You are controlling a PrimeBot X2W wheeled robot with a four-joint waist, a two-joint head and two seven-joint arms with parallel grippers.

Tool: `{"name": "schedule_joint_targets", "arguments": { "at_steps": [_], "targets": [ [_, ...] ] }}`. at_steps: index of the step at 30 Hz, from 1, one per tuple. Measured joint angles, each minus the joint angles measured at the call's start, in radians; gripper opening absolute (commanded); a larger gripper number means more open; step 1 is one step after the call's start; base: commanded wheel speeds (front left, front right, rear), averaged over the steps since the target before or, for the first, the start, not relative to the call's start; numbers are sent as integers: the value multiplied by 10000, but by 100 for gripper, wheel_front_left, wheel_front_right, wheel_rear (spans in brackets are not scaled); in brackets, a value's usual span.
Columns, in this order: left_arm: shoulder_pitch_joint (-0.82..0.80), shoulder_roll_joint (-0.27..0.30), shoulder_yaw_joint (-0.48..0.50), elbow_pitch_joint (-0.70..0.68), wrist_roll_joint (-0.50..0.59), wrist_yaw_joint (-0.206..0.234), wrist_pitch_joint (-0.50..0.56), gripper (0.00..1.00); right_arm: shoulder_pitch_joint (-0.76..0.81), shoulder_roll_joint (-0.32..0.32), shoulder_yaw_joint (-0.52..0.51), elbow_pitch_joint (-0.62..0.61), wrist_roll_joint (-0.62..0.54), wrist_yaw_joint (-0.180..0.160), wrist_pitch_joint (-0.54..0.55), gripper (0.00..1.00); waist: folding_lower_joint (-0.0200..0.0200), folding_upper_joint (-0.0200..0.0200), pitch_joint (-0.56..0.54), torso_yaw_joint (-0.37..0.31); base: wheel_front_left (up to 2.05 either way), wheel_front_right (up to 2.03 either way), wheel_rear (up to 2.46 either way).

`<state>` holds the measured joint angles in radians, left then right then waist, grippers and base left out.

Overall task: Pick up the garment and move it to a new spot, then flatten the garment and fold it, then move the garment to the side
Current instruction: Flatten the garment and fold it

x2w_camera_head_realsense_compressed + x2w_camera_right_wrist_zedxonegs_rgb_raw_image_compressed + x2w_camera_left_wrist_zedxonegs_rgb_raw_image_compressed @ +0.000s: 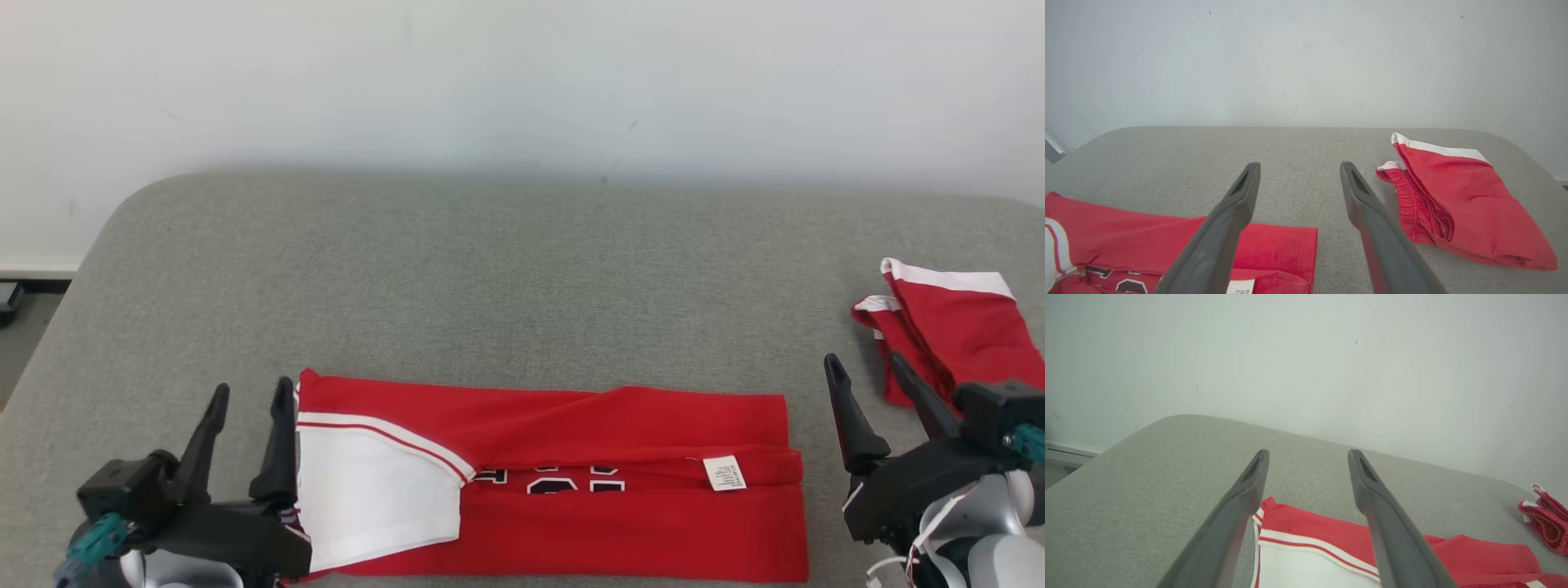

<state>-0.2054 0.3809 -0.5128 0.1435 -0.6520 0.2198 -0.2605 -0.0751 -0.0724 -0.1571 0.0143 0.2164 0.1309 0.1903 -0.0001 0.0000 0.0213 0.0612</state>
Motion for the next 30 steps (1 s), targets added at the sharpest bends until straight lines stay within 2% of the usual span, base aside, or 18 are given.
{"name": "schedule_joint_targets", "arguments": {
  "at_steps": [2,6,13,18,21,30],
  "targets": [
    [105,-217,395,-167,82,-13,0,100,137,46,-29,40,35,0,-370,100,0,0,-65,-88,0,0,0],
    [458,-813,1342,-533,155,-387,-2,100,282,104,-36,228,217,0,-951,100,0,0,-158,-270,0,0,0],
    [905,-1797,2627,-819,859,-1825,-12,100,356,167,15,575,698,0,-2134,100,0,0,-179,-460,0,0,0],
    [1210,-2056,2945,-489,1891,-2677,-12,100,409,186,90,959,815,0,-2874,100,0,0,-122,-501,0,0,0],
    [1230,-2155,3055,-305,2491,-2913,-12,100,415,182,163,1246,821,0,-3154,100,0,0,-64,-511,0,0,0],
    [1410,-2529,3611,50,3685,-3095,-12,100,363,192,54,1921,890,0,-3678,100,1,0,120,-605,0,0,0]
  ]
}}
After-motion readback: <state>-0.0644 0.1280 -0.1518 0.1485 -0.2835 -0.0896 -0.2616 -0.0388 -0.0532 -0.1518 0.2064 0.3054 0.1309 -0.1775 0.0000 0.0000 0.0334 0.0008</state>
